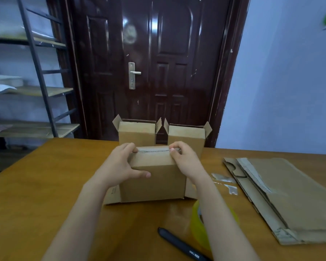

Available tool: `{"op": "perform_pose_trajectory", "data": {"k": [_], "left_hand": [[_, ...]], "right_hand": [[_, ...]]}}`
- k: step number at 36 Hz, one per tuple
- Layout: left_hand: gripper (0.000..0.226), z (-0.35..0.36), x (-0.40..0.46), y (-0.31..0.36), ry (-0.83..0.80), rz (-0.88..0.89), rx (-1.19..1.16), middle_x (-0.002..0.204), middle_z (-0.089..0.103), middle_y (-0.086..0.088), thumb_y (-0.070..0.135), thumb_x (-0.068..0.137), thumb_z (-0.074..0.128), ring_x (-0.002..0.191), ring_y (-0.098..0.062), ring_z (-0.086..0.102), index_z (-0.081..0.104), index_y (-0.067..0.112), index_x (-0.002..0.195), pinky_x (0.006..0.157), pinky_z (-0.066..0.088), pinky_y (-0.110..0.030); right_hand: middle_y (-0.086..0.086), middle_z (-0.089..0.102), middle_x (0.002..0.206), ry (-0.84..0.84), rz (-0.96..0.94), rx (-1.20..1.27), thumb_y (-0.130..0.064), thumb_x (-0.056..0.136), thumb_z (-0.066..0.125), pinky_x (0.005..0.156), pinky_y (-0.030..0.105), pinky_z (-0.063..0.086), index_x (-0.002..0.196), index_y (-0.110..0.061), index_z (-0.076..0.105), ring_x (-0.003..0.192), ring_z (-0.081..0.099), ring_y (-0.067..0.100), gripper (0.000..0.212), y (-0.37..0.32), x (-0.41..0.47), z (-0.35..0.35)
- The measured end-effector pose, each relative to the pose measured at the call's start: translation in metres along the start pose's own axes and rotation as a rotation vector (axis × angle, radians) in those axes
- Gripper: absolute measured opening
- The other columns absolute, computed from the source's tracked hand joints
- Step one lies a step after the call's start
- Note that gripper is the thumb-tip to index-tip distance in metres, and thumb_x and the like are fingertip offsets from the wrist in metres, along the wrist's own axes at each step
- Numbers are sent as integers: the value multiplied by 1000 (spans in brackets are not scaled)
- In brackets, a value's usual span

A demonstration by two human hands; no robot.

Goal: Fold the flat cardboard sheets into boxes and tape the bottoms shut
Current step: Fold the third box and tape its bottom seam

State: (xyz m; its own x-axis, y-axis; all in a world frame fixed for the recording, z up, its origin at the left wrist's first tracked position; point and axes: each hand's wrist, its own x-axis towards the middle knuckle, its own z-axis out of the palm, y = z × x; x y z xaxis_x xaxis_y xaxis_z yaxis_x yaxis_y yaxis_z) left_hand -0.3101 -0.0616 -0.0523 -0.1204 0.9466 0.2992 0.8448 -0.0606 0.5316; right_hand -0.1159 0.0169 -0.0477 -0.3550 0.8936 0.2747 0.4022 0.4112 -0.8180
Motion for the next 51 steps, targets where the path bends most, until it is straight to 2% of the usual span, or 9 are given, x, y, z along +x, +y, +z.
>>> {"op": "perform_pose_trajectory", "data": {"k": [8, 13, 19, 22, 26, 29, 34, 42, 51], "left_hand": [[79, 16, -3, 6, -59, -40, 39, 150, 29, 8, 54, 65, 77, 139, -15, 20, 45, 24, 130, 114, 23, -39], [76, 15, -2, 13, -26, 65, 374, 156, 22, 8, 66, 75, 61, 146, -15, 10, 39, 30, 138, 118, 2, -41], [67, 13, -6, 24, -138, 91, 413, 158, 19, 4, 59, 87, 50, 145, -14, 16, 27, 39, 147, 119, 3, -36], [67, 9, -4, 32, -160, 64, 417, 157, 23, 2, 56, 87, 54, 144, -18, 21, 30, 37, 147, 118, 7, -38], [65, 9, -5, 36, -163, 58, 407, 156, 25, 1, 52, 88, 56, 142, -21, 25, 32, 34, 146, 117, 17, -38], [64, 9, -4, 37, -168, 47, 393, 155, 27, 1, 48, 87, 57, 141, -23, 28, 34, 33, 145, 113, 26, -38], [61, 7, 2, 42, -174, 23, 391, 138, 49, 2, 47, 82, 63, 123, -22, 44, 46, 29, 137, 93, 45, -34], [53, 3, 5, 50, -217, -10, 410, 119, 58, 4, 47, 78, 66, 107, -19, 52, 53, 28, 126, 87, 51, -36], [53, 4, 9, 49, -231, -8, 440, 117, 59, 2, 47, 78, 66, 105, -20, 51, 52, 27, 125, 87, 51, -36]], "right_hand": [[0, 45, 126, -20, 14, -34, -21, 101, 41, 84, 23, 32, 115, -11, 54, 104, 41, 10, 22, 11, -13, -4], [4, 44, 133, -1, 10, -126, -20, 101, 38, 81, 23, 33, 115, -7, 54, 100, 42, 11, 25, 10, -11, -1], [3, 48, 129, 3, -33, -363, -23, 101, 36, 83, 32, 42, 112, -11, 55, 99, 49, 16, 24, 9, -11, 0], [0, 49, 118, 150, -113, -491, -28, 99, 44, 89, 37, 46, 106, -14, 60, 103, 51, 18, 22, 8, -17, -4], [-3, 46, 85, 381, -251, -455, -26, 96, 48, 68, 26, 41, 79, -15, 52, 77, 48, 13, 21, -4, -44, -18], [-4, 49, 80, 86, -182, -505, -31, 95, 49, 63, 25, 43, 70, -18, 49, 72, 51, 13, 29, -8, -67, -30], [-3, 59, 102, -491, 6, -768, -48, 87, 59, 78, 33, 53, 108, -21, 62, 89, 58, 13, 34, 11, -83, -24], [0, 65, 107, -460, -57, -837, -31, 90, 61, 80, 32, 53, 103, -22, 68, 95, 61, 19, 18, 24, -84, -2], [-9, 67, 78, -335, -45, -395, -17, 96, 52, 74, 22, 54, 78, -30, 61, 70, 64, 0, 24, 39, -91, -15]]}}
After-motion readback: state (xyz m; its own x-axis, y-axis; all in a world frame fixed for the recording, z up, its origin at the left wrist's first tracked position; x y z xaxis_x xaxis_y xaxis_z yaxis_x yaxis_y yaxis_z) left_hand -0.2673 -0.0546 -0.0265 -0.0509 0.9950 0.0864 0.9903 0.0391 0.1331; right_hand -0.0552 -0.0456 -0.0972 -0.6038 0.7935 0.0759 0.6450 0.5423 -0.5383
